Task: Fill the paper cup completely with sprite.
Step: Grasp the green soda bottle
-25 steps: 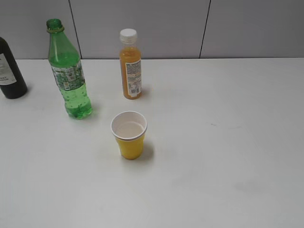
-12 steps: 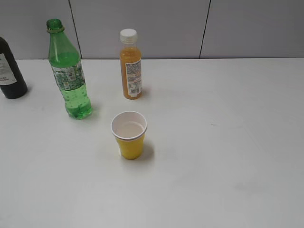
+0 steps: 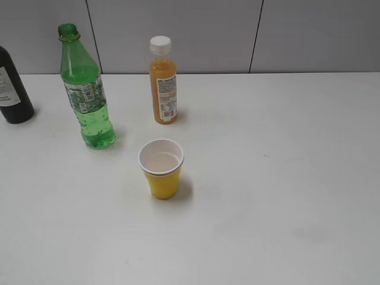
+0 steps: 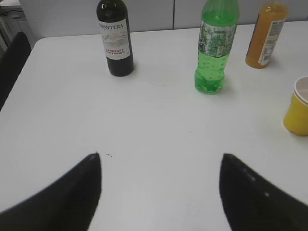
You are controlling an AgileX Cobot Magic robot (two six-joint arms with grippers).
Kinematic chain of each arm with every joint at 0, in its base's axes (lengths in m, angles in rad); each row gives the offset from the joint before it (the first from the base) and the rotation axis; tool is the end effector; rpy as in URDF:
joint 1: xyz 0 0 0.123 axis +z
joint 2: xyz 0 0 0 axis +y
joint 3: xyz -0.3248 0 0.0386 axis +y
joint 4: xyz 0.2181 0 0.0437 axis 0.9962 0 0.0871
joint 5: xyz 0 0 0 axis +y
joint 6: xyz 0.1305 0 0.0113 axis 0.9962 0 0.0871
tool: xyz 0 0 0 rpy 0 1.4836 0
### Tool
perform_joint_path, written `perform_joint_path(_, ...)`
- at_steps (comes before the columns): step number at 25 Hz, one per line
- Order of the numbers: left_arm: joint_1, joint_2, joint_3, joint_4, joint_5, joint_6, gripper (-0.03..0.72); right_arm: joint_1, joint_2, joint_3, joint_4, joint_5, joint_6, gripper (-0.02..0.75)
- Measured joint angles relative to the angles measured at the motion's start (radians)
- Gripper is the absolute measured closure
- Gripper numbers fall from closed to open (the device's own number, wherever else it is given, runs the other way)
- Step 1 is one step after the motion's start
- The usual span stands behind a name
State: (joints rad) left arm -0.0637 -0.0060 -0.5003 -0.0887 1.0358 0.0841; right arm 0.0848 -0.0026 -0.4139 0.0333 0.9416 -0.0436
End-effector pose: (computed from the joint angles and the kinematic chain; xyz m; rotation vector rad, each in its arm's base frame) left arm -0.0380 -0.0076 0.2478 0.1516 2.0055 -0.0926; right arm -0.0248 0.0014 0.2334 -0.1264 2.0049 0.0659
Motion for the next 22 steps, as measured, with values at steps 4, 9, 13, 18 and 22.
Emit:
perform_joint_path(4, 0.000, 0.000, 0.000, 0.000, 0.000, 0.000, 0.043, 0.000, 0.000, 0.000, 0.000, 0.000, 0.000, 0.152)
perform_joint_path(9, 0.000, 0.000, -0.005, 0.000, -0.008, 0.001, 0.038, 0.000, 0.000, 0.000, 0.000, 0.000, 0.000, 0.152)
perform_joint_path(13, 0.000, 0.006, -0.018, 0.000, -0.067, 0.026, 0.039, 0.000, 0.000, 0.000, 0.000, 0.000, 0.000, 0.153)
perform_joint_path(18, 0.000, 0.091, -0.020, 0.011, -0.288, 0.043, 0.046, 0.000, 0.000, 0.000, 0.000, 0.000, 0.000, 0.153)
perform_joint_path(22, 0.000, 0.224, -0.021, 0.026, -0.459, 0.045, 0.054, 0.000, 0.000, 0.000, 0.000, 0.000, 0.000, 0.153)
